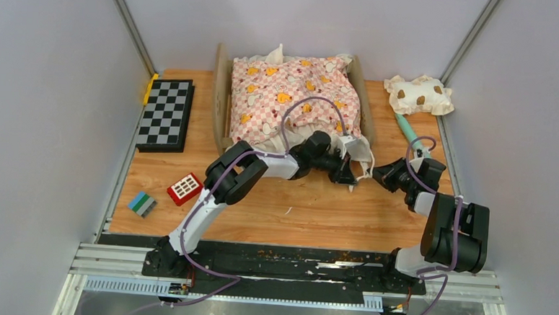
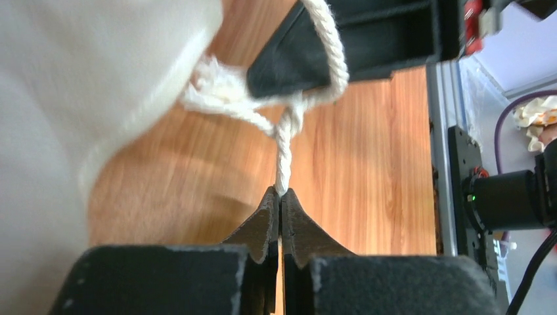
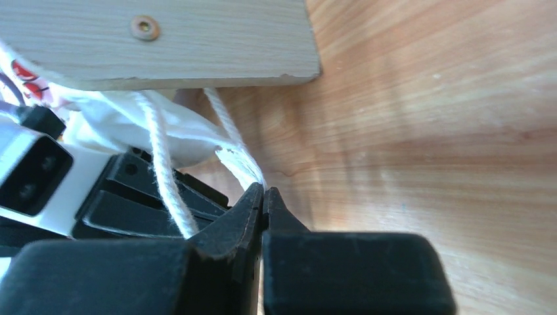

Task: Set up the pet bed
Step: Tie the ropes to the bed frame.

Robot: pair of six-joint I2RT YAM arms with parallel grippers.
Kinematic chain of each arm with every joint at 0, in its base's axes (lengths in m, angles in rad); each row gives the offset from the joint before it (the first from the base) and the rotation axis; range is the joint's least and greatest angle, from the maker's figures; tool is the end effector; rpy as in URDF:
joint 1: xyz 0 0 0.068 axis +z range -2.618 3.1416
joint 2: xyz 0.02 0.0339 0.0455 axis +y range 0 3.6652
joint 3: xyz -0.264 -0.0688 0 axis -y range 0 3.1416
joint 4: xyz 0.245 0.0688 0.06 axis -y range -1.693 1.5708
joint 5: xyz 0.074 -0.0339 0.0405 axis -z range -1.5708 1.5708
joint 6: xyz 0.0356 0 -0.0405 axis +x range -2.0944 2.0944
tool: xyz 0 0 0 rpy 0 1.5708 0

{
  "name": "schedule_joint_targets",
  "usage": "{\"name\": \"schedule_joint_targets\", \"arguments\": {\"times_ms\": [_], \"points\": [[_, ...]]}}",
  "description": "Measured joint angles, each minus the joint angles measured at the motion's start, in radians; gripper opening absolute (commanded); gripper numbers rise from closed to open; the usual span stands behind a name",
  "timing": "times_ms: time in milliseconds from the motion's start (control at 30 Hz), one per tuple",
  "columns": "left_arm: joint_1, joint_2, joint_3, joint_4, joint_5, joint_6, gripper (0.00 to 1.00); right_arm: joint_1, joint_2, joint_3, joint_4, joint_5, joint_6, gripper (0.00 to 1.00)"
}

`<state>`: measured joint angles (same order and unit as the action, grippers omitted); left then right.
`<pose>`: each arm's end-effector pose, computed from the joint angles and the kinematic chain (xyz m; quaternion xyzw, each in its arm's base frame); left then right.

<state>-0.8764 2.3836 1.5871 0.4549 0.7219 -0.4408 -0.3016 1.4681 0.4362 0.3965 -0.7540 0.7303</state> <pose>0.3152 -0.4153 0.1280 0.3640 0.7023 -0.5584 0.2501 0.2465 -0.0512 0.1373 0.2651 0.8038 0.4102 0.3397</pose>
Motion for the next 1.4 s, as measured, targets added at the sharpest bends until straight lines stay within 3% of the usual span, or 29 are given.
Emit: {"name": "schedule_joint_targets", "arguments": {"times_ms": [433, 1133, 1400], "points": [[0.015, -0.055, -0.096, 0.007, -0.018, 0.012, 0.0, 0.0, -0.089, 0.036, -0.214, 0.202, -0.063, 0.0], [0.075, -0.199, -0.159, -0.096, -0.084, 0.101, 0.0, 0.0, -0.071, 0.219, -0.283, 0.298, -0.07, 0.0], [0.101, -0.353, -0.285, -0.186, -0.167, 0.188, 0.0, 0.0, -0.061, 0.251, -0.291, 0.301, -0.07, 0.0]]}}
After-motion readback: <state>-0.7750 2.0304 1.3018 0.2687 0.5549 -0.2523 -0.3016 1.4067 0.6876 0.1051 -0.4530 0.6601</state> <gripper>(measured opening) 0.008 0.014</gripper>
